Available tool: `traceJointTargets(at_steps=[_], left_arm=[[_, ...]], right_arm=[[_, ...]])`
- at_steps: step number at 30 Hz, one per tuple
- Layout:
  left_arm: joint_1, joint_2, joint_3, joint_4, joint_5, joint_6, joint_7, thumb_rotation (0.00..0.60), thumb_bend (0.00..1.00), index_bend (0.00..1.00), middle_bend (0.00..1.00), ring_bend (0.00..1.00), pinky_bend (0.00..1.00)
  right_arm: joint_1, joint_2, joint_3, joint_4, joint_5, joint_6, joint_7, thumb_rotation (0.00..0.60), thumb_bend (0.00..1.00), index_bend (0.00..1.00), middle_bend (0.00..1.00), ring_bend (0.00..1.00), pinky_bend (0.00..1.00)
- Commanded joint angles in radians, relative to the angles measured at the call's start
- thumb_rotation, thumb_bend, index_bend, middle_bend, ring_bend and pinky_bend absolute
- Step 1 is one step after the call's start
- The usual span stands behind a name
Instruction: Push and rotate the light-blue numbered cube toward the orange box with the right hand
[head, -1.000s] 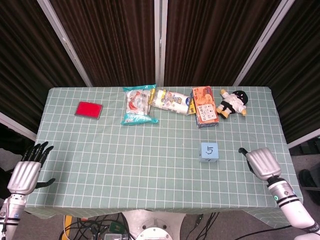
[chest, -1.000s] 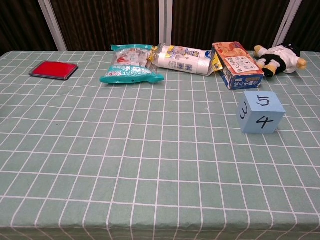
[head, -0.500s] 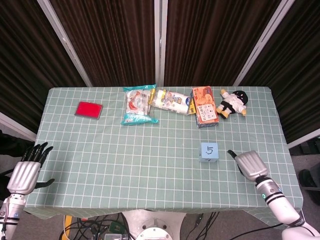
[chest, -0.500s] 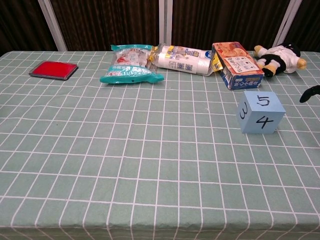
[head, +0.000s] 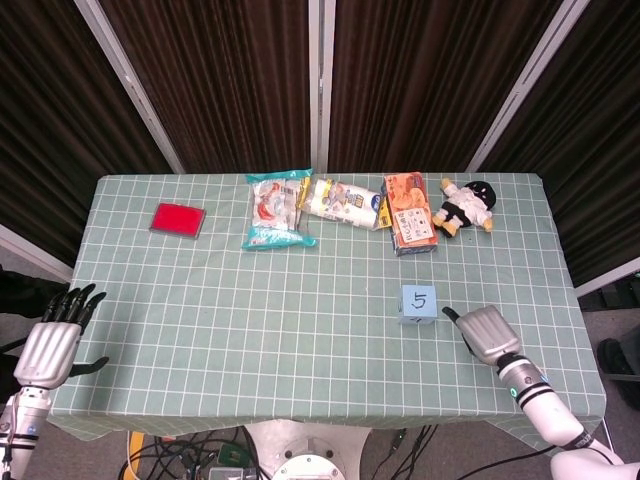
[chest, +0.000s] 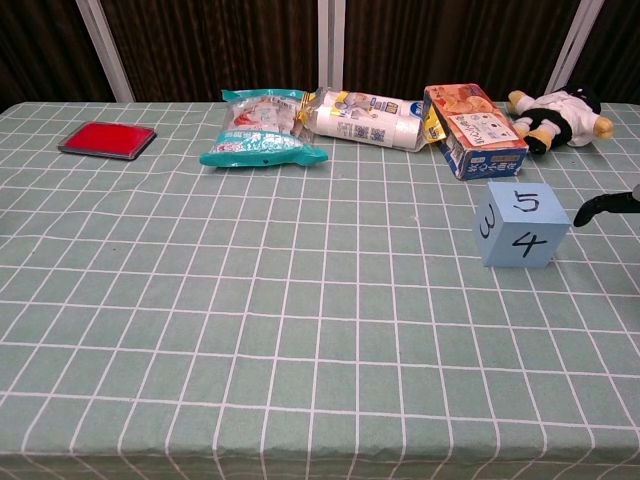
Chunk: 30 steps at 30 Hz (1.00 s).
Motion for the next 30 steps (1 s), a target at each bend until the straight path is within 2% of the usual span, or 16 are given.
traceJointTargets(at_steps=[1,20,30], left_arm=[[0.0,0.0,0.0,0.001,0.0,0.0,-0.001,0.592,0.07,0.08,0.0,0.0,0.07],[0.007,0.0,0.004,0.015,0.002,0.007,-0.02,0.595,0.07,0.08,0.0,0.0,0.07],[0.013,-0.004,0.009,0.033,0.004,0.009,-0.04,0.594,0.07,0.08,0.0,0.0,0.07]], right_arm=[[0.009,-0.008,-0.004,0.001,0.005,-0.007,-0.003,0.6,1.0,0.17,0.91,0.8,0.69],[0.066,-0.056,-0.035,-0.037,0.026,-0.025,-0.05,0.6,1.0,0.17,0.91,0.8,0.69],[0.105,-0.084,-0.042,-0.088,0.057,-0.008,-0.133,0.6,1.0,0.17,0.91,0.8,0.69]])
